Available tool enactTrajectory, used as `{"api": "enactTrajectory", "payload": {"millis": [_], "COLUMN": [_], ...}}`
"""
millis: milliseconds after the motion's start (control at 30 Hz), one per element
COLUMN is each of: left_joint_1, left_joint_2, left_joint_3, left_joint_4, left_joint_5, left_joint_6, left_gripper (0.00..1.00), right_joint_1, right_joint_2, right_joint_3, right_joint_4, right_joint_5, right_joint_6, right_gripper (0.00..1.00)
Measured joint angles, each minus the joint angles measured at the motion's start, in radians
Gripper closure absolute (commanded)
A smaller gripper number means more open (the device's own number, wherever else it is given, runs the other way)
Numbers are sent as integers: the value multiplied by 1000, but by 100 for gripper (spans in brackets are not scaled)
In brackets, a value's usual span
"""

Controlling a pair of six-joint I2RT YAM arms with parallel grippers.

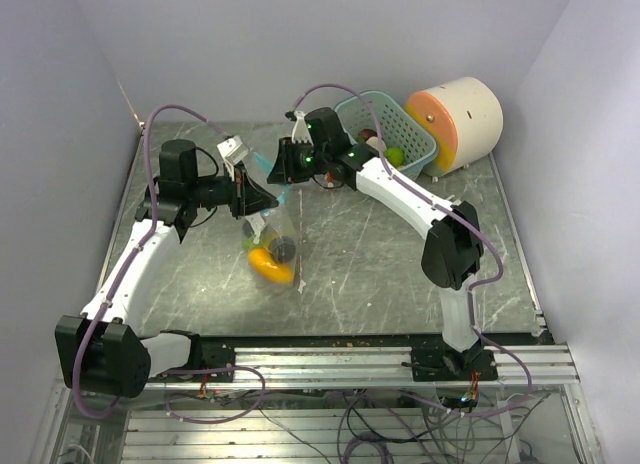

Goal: Open the zip-top bag and remove the fake food
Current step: Open the zipper of the food storage bag at the center of the board.

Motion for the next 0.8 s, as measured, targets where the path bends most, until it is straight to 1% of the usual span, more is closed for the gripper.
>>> {"api": "enactTrajectory", "payload": {"millis": [33,67,300,433,633,800], "left_joint_1": [0,0,0,1,4,7], "left_joint_2": [0,0,-14,-41,-74,-80], "left_joint_3": [0,0,-2,-12,-26,-26], "left_joint_4": [-3,-4,-29,-48,-85,-121], "left_joint_5": [-3,-8,-53,-103,-170,-195], "left_joint_6": [2,4,22,44,77,100], "left_gripper": [93,93,93,93,93,93], "right_joint_1": [0,-1,-23,-59,-117,-133], "right_joint_2": [0,0,4,48,100,163], "right_joint_3": [0,0,13,100,174,245], "right_joint_4": [-10,-18,-34,-48,-63,-97], "right_joint_5": [4,9,4,-37,-97,-138], "right_joint_6": [-5,-8,-11,-8,5,11], "right_gripper": [96,100,100,100,100,100]}}
